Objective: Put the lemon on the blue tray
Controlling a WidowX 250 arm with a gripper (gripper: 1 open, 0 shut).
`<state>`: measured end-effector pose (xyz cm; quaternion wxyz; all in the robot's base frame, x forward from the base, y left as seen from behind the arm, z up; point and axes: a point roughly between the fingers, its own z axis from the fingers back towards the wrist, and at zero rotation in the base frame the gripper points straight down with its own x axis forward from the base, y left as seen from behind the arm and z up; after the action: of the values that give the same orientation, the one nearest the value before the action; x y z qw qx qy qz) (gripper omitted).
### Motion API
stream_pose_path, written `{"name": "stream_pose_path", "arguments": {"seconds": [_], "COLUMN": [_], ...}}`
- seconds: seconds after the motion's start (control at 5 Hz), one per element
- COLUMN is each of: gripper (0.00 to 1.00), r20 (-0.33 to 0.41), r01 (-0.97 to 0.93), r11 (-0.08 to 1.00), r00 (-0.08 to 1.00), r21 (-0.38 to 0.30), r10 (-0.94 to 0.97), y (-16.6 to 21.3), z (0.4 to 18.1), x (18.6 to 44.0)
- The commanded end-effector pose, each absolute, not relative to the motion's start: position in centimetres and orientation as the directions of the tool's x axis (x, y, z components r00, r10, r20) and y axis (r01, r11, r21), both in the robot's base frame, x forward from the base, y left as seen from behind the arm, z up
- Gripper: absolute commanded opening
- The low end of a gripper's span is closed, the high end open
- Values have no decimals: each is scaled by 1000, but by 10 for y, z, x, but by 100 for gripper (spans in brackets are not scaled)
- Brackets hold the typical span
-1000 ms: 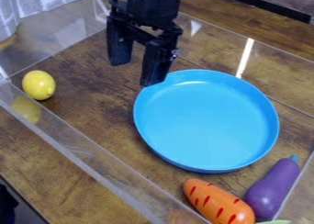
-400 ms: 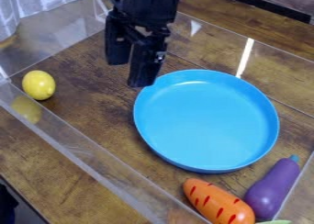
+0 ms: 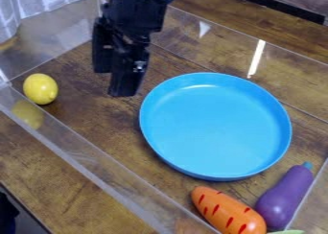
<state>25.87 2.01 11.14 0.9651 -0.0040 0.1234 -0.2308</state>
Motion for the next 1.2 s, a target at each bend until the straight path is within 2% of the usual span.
{"name": "stream_pose_path", "arguments": {"seconds": [0.0, 0.6, 1.0], "gripper": [100, 100, 100], "r20": [-193, -214, -231], "r01": [473, 577, 702], "r11": [880, 816, 712], "r00": [861, 794, 691], "r21": [-34, -27, -8], "r10": [-471, -569, -685], "y": [31, 57, 67], "z": [123, 103, 74], "x": [257, 256, 258]}}
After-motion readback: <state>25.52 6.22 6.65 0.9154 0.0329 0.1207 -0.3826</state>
